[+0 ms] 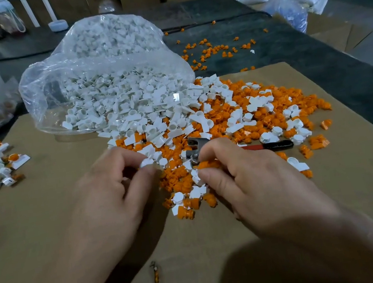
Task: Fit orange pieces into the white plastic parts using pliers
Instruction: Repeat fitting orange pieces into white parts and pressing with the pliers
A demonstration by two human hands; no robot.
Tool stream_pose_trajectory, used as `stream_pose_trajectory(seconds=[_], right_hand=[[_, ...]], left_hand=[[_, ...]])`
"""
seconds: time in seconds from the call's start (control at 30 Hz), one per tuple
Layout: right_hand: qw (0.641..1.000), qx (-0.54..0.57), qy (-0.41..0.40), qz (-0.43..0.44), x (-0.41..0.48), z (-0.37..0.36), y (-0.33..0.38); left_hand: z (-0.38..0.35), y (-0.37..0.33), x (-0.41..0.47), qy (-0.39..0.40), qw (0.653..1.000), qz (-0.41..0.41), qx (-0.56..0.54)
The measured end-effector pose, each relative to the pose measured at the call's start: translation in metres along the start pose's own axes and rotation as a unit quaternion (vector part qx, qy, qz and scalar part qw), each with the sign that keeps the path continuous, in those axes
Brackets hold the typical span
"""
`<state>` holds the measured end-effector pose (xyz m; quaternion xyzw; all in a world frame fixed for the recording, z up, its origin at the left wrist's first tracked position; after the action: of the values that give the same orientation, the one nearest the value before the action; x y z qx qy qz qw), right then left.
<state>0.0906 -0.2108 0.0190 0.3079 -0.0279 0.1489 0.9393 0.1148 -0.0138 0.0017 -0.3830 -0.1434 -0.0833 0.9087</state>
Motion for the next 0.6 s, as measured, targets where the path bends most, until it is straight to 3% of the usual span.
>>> stream_pose_trajectory(seconds=[0.1, 0.23, 0.4, 0.6], right_hand=[[0.997, 0.071, 0.004, -0.014, 0.000, -0.001, -0.002], [0.984, 0.172, 0.009, -0.040, 0.000, -0.005, -0.008], [0.968, 0.243, 0.014, -0.061, 0.000, -0.009, -0.014], [0.944, 0.322, 0.018, -0.068, 0.002, -0.009, -0.017]], left_hand=[[-0.002, 0.001, -0.007, -0.003, 0.996, 0.050, -0.071], [-0.012, 0.001, -0.008, 0.058, 0.981, 0.057, -0.177], [-0.017, -0.002, -0.012, 0.132, 0.980, 0.029, -0.144], [-0.020, 0.002, -0.011, 0.100, 0.962, 0.091, -0.236]])
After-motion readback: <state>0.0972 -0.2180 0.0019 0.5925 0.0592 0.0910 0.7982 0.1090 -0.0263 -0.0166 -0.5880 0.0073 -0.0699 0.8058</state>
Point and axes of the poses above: each hand's wrist, its own x-axis towards the middle knuckle, its own z-axis out of the back of the hand, y = z × x, the point moved 4 cm from there along x, towards the middle knuckle, and after that the axes turned 1 degree about -z, right-handed, at the moved point
